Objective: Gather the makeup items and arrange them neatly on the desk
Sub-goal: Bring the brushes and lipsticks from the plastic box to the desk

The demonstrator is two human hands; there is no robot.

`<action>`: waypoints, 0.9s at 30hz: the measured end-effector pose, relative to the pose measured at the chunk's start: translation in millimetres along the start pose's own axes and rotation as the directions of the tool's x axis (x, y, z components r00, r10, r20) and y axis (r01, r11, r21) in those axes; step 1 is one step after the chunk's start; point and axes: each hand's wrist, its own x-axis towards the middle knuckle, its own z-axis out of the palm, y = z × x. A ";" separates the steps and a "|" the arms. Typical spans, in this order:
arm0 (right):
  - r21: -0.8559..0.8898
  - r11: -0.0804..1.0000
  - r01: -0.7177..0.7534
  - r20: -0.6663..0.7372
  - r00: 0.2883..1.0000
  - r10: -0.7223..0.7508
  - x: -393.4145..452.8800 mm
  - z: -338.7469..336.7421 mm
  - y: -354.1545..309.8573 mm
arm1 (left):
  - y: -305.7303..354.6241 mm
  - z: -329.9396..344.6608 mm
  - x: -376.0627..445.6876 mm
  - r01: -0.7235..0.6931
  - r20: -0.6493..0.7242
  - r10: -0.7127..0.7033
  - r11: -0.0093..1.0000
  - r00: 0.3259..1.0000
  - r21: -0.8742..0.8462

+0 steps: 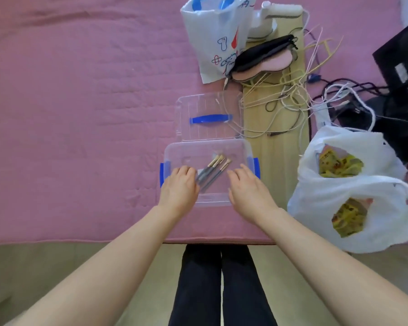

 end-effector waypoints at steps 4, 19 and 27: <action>-0.050 0.998 0.041 0.024 0.999 -0.040 49.7 33.2 18.8 | -4.0 44.5 43.5 0.113 0.066 -0.109 0.991 0.992 -0.074; -0.248 0.938 0.242 0.237 0.954 -0.183 147.4 115.5 41.1 | -27.1 152.7 128.5 0.192 0.117 -0.177 0.972 0.977 -0.133; -0.381 0.895 0.234 0.206 0.965 -0.165 160.4 132.8 38.9 | -35.4 163.6 130.6 0.179 0.160 -0.166 0.982 0.973 -0.068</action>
